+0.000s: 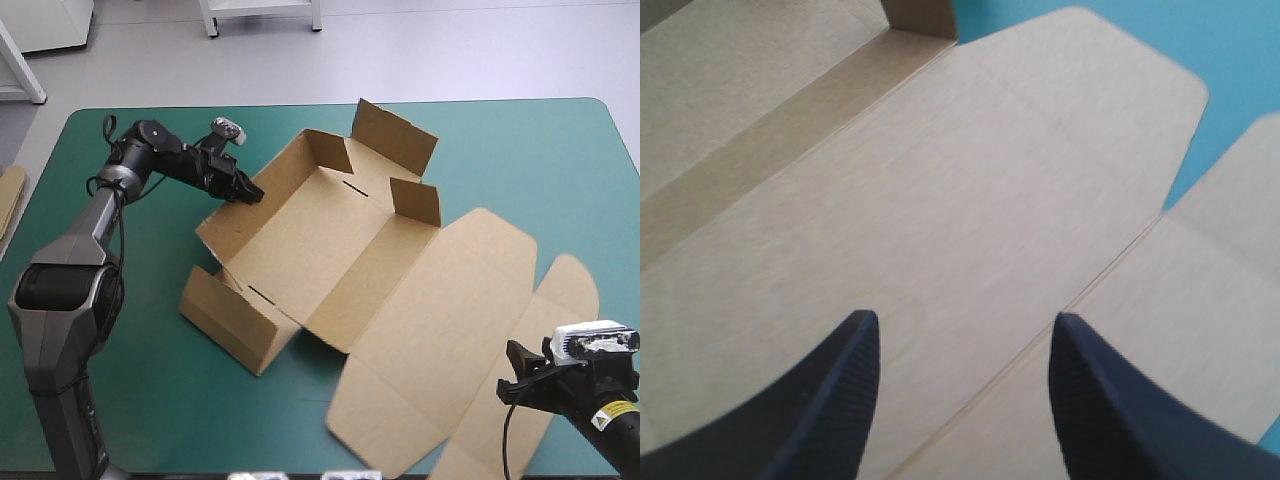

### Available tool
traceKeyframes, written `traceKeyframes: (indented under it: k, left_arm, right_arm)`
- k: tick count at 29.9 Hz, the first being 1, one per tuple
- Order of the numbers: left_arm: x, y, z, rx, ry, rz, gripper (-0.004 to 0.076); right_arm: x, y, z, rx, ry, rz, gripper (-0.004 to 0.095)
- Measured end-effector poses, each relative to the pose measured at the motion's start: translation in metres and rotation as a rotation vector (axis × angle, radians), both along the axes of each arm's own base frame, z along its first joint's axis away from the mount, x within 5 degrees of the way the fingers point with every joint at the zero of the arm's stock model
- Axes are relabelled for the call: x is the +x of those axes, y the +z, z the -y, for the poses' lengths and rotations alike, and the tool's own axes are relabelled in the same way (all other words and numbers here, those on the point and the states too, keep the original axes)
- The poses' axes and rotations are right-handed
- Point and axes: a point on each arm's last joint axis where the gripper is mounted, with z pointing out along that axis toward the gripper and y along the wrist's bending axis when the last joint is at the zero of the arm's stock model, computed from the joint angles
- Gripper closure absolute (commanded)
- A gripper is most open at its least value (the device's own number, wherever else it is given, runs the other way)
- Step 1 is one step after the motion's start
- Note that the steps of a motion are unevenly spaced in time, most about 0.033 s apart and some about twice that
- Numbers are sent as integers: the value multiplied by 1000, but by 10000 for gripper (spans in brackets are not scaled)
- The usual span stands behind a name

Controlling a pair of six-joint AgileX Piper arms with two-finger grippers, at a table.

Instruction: Fold the box

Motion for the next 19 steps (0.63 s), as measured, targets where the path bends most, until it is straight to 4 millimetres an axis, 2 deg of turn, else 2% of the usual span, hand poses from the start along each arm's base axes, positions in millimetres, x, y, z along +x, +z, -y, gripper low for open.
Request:
traceKeyframes:
  k: [4,9,14,19]
  left_arm:
    - [6,33,16,151,-127,186,732]
    - [8,63,42,298,-301,437,732]
    - [8,74,79,464,-380,653,732]
    - [0,76,112,588,-422,746,733]
  right_arm:
    - [0,0,0,0,0,1,422]
    - [1,1,0,3,-2,11,422]
    - [3,4,1,4,-10,46,422]
    - [12,3,3,-30,-43,13,422]
